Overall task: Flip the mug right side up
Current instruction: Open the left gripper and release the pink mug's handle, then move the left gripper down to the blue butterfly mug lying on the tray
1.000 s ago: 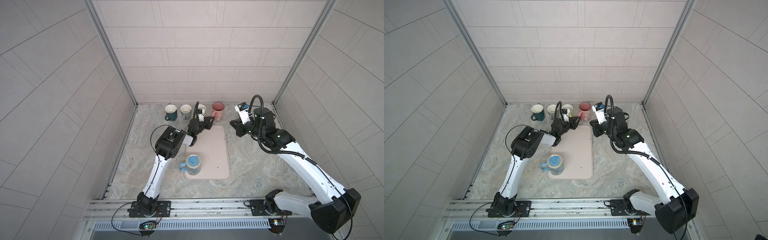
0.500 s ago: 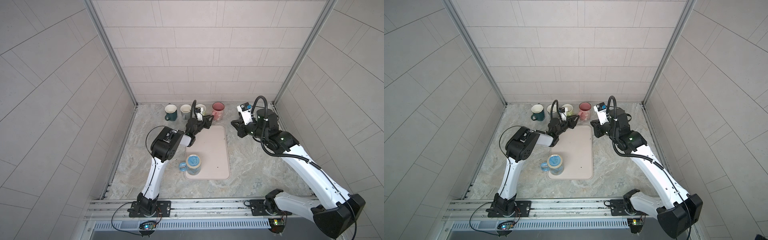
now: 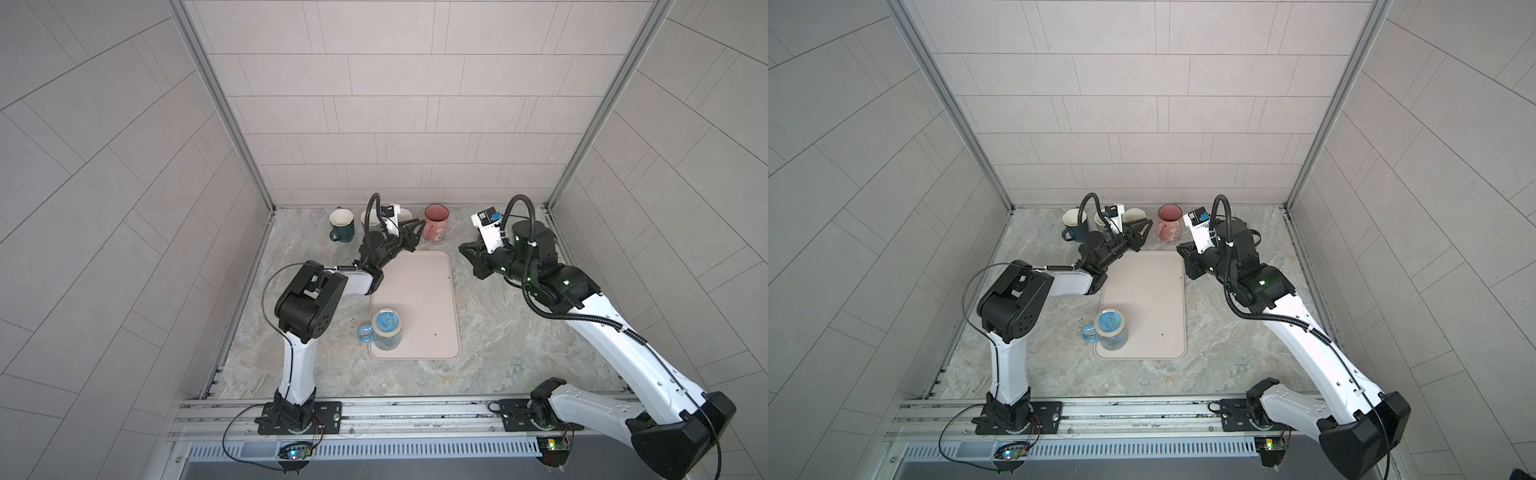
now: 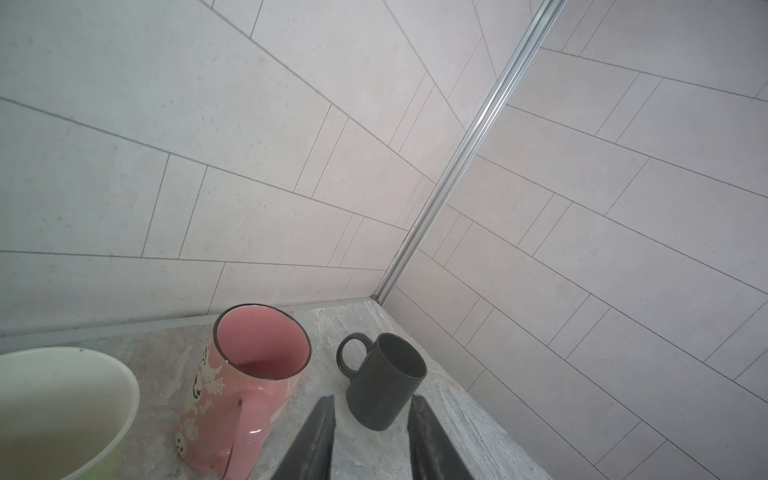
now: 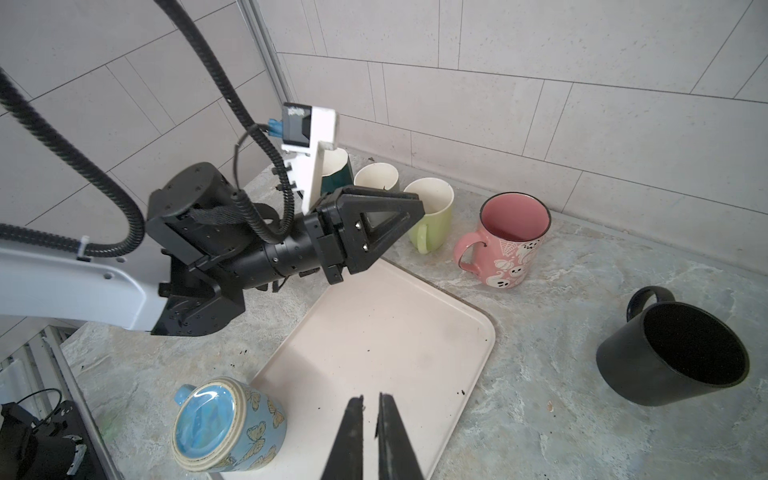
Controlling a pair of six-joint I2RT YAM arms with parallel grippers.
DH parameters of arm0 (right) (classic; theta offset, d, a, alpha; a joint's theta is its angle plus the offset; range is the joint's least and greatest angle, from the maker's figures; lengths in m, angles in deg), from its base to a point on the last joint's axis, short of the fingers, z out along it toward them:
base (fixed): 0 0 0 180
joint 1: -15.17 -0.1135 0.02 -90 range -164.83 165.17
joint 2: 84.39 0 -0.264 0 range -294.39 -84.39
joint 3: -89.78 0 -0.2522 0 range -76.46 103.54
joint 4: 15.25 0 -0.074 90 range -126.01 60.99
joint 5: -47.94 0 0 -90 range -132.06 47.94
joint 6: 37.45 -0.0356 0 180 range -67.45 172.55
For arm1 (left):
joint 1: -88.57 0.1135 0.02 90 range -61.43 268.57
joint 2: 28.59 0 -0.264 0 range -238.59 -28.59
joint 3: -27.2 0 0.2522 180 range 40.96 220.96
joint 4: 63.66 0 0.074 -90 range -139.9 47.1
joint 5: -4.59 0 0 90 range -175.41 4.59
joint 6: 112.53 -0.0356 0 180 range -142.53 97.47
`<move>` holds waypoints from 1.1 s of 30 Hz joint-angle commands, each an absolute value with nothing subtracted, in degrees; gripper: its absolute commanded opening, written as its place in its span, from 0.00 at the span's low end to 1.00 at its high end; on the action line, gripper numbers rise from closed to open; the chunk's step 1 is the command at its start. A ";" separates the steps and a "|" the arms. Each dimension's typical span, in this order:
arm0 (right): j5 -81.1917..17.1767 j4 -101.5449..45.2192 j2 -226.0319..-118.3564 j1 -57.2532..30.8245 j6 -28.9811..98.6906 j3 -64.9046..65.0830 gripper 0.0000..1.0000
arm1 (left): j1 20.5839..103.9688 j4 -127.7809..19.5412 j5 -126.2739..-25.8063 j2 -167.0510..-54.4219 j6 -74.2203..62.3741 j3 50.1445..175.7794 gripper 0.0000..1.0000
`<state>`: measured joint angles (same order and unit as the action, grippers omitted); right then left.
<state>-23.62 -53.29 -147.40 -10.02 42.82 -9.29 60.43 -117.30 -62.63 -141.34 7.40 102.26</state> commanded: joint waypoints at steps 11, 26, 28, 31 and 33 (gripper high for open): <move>-23.80 -53.86 -150.56 -14.42 41.17 -6.65 0.11 | 63.31 -52.00 -71.05 -110.64 -2.84 113.14 0.42; -23.17 -56.97 -159.11 -15.90 41.41 -2.09 0.11 | 83.71 -0.40 -54.66 -95.82 18.65 109.81 0.48; -22.80 -56.57 -159.83 -15.91 40.88 -2.15 0.12 | 83.90 0.20 -51.81 -95.24 21.22 106.18 0.48; -21.77 -56.67 -161.19 -16.03 40.43 -1.69 0.12 | 83.87 -0.64 -47.09 -95.18 25.97 101.02 0.48; -21.34 -57.25 -161.84 -16.03 40.47 -1.12 0.12 | 84.08 -1.90 -43.13 -95.86 28.52 98.35 0.48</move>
<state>-22.66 -56.32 -161.27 -15.66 41.07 -2.99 83.79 -3.05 -51.48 -96.10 22.29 100.49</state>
